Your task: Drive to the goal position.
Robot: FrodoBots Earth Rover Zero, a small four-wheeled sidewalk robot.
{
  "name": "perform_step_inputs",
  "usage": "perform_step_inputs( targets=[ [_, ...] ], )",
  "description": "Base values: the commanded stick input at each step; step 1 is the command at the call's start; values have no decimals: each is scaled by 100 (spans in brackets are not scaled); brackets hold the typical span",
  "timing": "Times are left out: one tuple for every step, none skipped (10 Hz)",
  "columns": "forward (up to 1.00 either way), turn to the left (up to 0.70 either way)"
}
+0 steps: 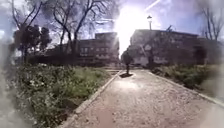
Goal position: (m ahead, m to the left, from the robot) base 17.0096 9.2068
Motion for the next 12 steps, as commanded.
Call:
perform_step_inputs(
  targets=[
    [70,0],
    [70,0],
    [70,0],
    [70,0],
    [70,0],
    [70,0],
    [70,0],
    [70,0],
    [70,0],
    [70,0],
    [70,-25],
    [70,-35]
  ],
)
